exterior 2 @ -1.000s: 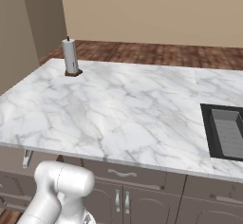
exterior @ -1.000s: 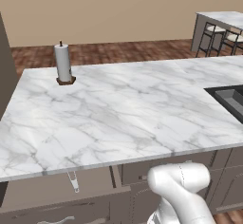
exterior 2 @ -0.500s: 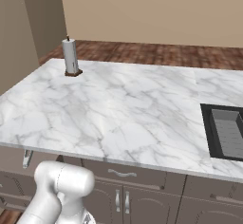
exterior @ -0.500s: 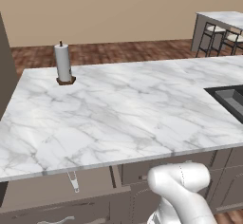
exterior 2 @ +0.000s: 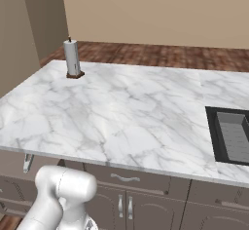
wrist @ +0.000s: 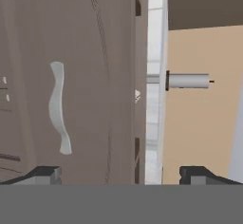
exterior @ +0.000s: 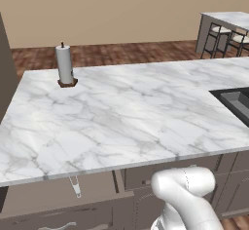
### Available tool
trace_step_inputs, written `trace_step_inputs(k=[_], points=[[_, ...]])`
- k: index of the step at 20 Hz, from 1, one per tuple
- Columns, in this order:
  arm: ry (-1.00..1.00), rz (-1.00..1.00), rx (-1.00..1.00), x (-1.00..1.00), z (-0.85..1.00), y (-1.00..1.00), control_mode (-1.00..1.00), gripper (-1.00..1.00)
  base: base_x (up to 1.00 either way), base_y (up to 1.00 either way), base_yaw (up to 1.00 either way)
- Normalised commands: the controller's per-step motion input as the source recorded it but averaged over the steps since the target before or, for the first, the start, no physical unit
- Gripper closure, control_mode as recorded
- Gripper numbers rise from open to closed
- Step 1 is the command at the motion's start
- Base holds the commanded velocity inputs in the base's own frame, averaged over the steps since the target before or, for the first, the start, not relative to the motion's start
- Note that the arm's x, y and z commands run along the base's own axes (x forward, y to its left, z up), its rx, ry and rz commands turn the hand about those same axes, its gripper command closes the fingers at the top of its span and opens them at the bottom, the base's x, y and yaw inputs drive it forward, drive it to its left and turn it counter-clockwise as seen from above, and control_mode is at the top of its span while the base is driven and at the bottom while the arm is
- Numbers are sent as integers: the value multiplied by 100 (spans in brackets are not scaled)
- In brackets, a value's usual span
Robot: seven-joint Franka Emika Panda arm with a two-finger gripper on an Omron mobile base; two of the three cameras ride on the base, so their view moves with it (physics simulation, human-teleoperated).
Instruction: Take the tongs from the drawer on the left and place them on the dining counter next to the tray containing the hot dog.
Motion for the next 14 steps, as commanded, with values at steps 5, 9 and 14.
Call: trace_step_inputs(k=[5, 9, 14], points=[[7, 0, 0, 0, 10, 0, -100, -100, 0, 0, 0], [10, 1, 0, 0, 6, 0, -100, -100, 0, 0, 0], [13, 0, 3, 8, 11, -11, -100, -100, 0, 0, 0]])
